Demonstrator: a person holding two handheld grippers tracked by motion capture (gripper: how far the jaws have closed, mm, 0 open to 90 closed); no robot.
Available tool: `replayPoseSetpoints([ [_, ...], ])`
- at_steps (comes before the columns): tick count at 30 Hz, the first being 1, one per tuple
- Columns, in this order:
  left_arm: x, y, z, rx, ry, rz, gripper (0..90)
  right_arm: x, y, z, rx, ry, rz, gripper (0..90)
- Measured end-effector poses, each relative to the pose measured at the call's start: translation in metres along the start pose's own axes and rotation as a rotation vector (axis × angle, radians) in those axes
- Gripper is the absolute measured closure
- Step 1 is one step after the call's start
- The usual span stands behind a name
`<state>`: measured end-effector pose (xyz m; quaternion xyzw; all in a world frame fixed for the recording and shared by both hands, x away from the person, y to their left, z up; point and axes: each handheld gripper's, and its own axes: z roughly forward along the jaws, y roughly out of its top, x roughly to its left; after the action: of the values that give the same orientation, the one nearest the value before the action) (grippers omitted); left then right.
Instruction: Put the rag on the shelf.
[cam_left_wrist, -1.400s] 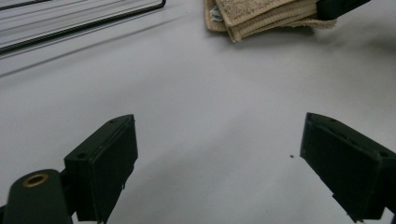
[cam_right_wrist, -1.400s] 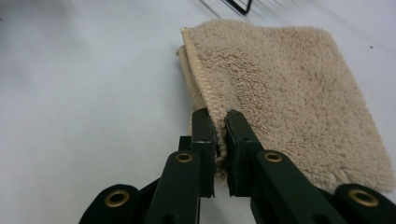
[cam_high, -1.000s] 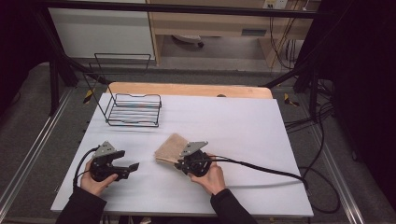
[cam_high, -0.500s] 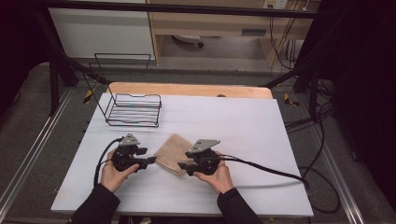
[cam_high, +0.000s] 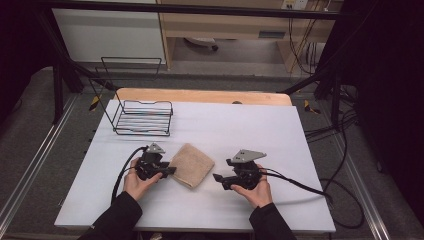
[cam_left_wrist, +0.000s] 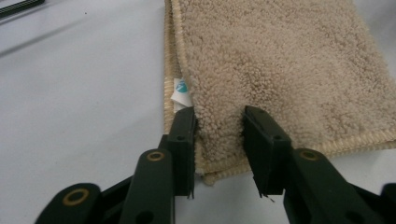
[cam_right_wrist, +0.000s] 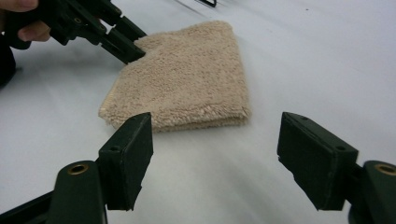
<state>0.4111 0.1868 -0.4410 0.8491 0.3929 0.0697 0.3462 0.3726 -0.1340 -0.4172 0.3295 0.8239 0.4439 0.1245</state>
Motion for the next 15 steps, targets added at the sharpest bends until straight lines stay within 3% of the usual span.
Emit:
replayPoseSetpoints([
  [1, -0.001, 0.0, 0.0, 0.005, -0.01, 0.002, 76.5, -0.003, -0.003, -0.001, 0.006, -0.011, 0.011, 24.3],
  [4, -0.006, 0.003, 0.0, 0.02, 0.009, 0.025, 81.2, -0.006, -0.004, -0.001, 0.014, -0.015, 0.021, 23.8],
  [7, -0.01, 0.007, -0.004, 0.014, 0.031, 0.049, 82.3, -0.006, -0.005, 0.0, 0.017, -0.018, 0.019, 23.3],
  [10, -0.01, 0.014, -0.011, -0.022, 0.045, 0.061, 82.4, -0.007, -0.005, 0.0, 0.026, -0.024, 0.009, 22.0],
  [15, -0.002, 0.021, -0.005, -0.006, 0.089, 0.056, 81.9, -0.007, -0.006, 0.001, 0.04, -0.03, 0.005, 19.8],
])
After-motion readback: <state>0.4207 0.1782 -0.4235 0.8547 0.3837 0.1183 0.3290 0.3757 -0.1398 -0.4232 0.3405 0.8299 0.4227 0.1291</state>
